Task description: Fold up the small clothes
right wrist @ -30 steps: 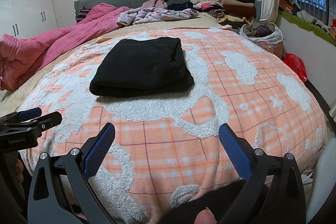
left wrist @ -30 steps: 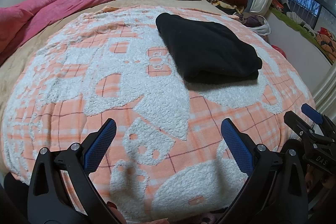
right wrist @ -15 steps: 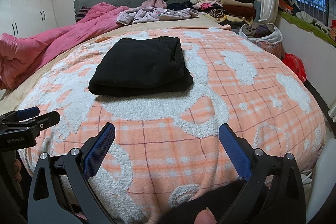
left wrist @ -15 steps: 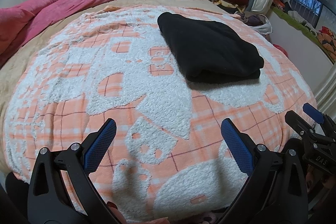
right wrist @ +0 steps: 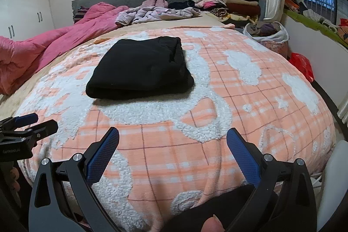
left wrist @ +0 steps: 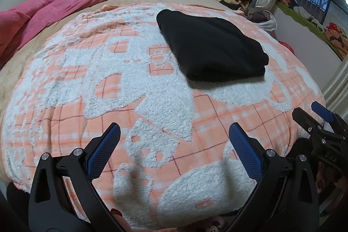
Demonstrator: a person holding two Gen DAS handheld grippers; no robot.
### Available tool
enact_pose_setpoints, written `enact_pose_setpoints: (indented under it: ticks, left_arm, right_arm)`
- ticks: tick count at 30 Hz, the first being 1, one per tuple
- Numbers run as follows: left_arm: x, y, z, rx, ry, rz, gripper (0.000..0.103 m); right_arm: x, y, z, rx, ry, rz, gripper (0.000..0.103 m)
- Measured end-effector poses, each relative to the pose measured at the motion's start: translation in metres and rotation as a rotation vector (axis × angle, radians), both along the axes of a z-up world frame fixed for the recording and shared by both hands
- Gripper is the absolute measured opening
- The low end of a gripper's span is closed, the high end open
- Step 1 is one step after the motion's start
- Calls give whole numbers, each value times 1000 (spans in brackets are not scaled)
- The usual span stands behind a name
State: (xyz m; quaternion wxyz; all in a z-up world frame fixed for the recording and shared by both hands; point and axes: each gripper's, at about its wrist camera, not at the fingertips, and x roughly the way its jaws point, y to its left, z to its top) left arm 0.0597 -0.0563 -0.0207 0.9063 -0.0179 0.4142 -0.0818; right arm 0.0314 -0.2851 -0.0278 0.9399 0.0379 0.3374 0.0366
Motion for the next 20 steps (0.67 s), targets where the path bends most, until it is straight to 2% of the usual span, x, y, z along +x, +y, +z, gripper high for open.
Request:
enact_pose_setpoints:
  ticks: [4, 14, 17, 20]
  left_arm:
    - [2, 1, -1, 16, 5, 4, 93]
    - [19, 25, -10, -15, 34, 57, 93]
    - [34, 50, -12, -29, 49, 120, 93]
    - [57, 93, -10, -37, 50, 220, 93]
  right_arm:
    - [1, -7, 0, 0, 2, -30, 98]
    - [8, -43, 1, -13, 1, -147, 98]
    - [13, -59, 3, -27, -4, -192, 98]
    - [20, -79, 6, -27, -6, -241, 98]
